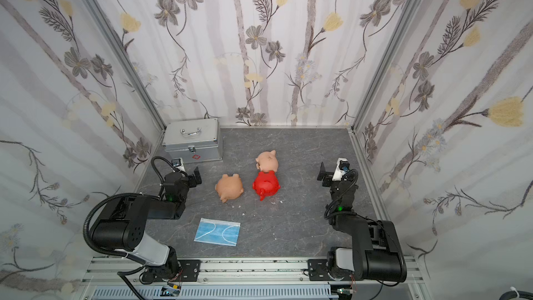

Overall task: Open piggy banks
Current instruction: Move the piggy bank to the center of the board.

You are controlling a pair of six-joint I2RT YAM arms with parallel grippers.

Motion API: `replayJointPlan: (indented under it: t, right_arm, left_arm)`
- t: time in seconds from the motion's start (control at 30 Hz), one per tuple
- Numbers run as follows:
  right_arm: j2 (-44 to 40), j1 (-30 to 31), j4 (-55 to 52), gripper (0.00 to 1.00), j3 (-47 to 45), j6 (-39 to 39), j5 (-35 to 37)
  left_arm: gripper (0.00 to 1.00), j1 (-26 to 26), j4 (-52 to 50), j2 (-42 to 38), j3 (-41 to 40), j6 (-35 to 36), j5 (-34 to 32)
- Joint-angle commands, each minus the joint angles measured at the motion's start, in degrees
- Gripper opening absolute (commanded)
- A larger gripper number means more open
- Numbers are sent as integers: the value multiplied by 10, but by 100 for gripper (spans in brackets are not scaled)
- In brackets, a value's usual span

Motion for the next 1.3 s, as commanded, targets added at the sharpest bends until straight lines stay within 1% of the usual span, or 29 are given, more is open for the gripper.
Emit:
replayJointPlan:
  t: [0.0,0.87,0.93,1.0,1.07,1.1,1.17,1.27]
  right_arm:
    - [0,0,19,100,2,-1,8]
    - [-1,0,21,100,2,0,7]
    - [-2,0,22,100,0,0,7]
    - [-8,2,15,100,2,-6,-5]
    - [-28,8,-11,100,8,-18,-13]
    - [-39,9,-28,100,12,-22,-19]
    - [-72,9,-71,100,18,-23,-35]
    - [-116,9,-119,100,25,-24,-61]
  left_arm:
    - [100,1,4,1,3,0,3]
    - [100,2,2,0,3,-1,3]
    - [100,1,11,0,-3,1,2]
    - [100,-3,48,-1,-22,5,-2]
    - [100,-11,84,-18,-45,7,-21]
    - [100,-15,82,-31,-50,11,-30]
    - [100,-27,33,-79,-44,23,-43]
    - [100,-34,-97,-163,-19,20,-43]
